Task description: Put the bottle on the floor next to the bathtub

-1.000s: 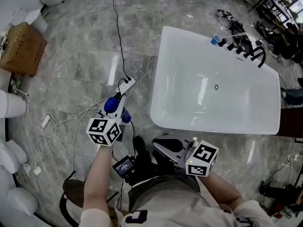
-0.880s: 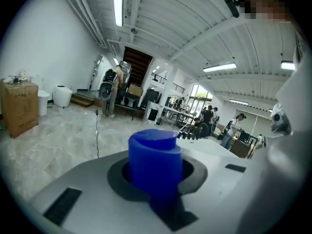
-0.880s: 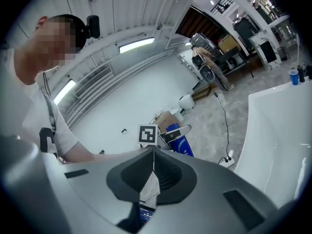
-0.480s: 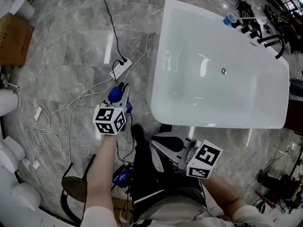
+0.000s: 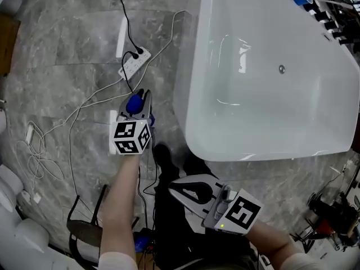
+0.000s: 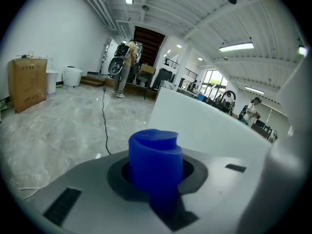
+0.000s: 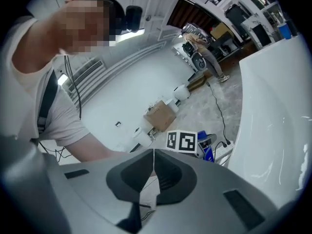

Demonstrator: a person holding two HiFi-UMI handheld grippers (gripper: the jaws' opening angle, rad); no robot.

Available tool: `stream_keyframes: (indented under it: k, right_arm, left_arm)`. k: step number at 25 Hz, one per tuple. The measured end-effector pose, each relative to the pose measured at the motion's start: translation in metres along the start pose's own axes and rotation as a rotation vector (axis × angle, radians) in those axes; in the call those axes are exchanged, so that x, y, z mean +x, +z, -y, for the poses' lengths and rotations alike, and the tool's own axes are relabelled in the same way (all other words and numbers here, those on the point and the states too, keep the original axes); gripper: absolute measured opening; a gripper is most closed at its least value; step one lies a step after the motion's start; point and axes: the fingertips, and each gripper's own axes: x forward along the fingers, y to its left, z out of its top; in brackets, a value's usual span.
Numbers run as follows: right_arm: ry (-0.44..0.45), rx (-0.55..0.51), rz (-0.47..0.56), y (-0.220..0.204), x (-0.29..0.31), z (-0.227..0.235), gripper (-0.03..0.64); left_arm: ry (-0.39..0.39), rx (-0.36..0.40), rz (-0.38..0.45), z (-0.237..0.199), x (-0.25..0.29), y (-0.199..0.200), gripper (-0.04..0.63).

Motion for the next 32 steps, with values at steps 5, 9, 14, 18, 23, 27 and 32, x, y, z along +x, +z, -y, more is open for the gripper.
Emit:
stream_keyframes:
  k: [5, 9, 14, 18, 23, 27, 32]
  right_arm:
    - [0.006, -0.042, -0.084, -0.066, 0.043, 0.027, 0.028]
    - [0.018, -0.013, -0.073, -0.105, 0.073, 0.054, 0.028]
    - [0.007, -0.146, -0.216, -0.172, 0.081, 0.083, 0.028]
    - [-0.050, -0.265, -0.171, -0.192, 0.102, 0.113, 0.028]
    - [-0.069, -0.247, -0.152, -0.211, 0.109, 0.147, 0.028]
    - [-0.062, -0.291, -0.205, -0.236, 0.114, 0.155, 0.028]
    - [-0.058, -0.197, -0.227, -0.251, 0.103, 0.160, 0.028]
  left_arm:
    - [-0.012, 0.003, -0.029, -0.022, 0.045, -0.064, 0.126]
    - [-0.054, 0.018, -0.004, -0.038, 0.076, -0.104, 0.121]
    - [-0.039, 0.028, 0.030, -0.058, 0.125, -0.158, 0.121]
    - [-0.030, 0.050, 0.032, -0.072, 0.156, -0.192, 0.121]
    - [-0.042, 0.129, 0.050, -0.073, 0.183, -0.224, 0.123]
    - [-0.007, 0.197, 0.073, -0.081, 0.194, -0.245, 0.121]
    - [-0.013, 0.245, 0.064, -0.075, 0.191, -0.285, 0.121]
